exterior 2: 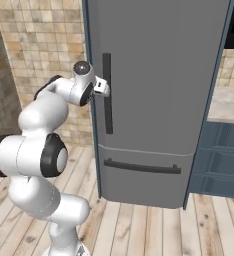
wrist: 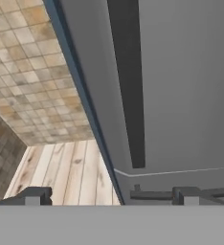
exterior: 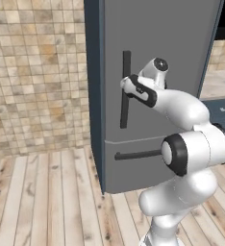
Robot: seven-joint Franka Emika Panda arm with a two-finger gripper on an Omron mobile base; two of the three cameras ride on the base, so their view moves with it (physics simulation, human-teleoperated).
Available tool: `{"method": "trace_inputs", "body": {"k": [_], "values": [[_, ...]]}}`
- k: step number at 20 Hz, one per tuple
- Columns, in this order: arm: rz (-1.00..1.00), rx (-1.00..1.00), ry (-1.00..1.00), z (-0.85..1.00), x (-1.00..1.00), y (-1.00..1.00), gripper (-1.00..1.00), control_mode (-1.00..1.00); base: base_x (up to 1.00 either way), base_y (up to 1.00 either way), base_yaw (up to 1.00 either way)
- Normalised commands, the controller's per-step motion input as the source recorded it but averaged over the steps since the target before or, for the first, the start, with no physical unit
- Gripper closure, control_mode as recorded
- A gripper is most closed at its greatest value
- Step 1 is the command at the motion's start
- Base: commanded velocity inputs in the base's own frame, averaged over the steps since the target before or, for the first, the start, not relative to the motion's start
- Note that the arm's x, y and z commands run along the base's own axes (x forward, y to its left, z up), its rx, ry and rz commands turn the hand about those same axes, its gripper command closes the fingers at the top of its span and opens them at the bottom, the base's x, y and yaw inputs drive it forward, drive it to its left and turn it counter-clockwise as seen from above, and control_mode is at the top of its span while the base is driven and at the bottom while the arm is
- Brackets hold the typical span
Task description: Retrieve the sausage and cheese from the fridge and place them on the cutting board on the counter.
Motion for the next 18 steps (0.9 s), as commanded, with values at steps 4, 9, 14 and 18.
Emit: {"method": "trace_inputs", "body": {"k": [4, 9, 14, 18], "values": [[0.0, 0.0, 0.0, 0.0, 0.48, 0.0, -1.0, -1.0, 0.0, 0.0, 0.0], [0.0, 0.0, 0.0, -0.12, 0.51, 0.0, -1.0, -1.0, 0.0, 0.0, 0.0], [0.0, -0.01, -0.02, -0.28, 0.39, -0.01, -1.0, -1.0, 0.0, 0.0, 0.0], [0.0, -0.02, -0.03, -0.24, 0.23, -0.06, -1.0, -1.0, 0.0, 0.0, 0.0]]}}
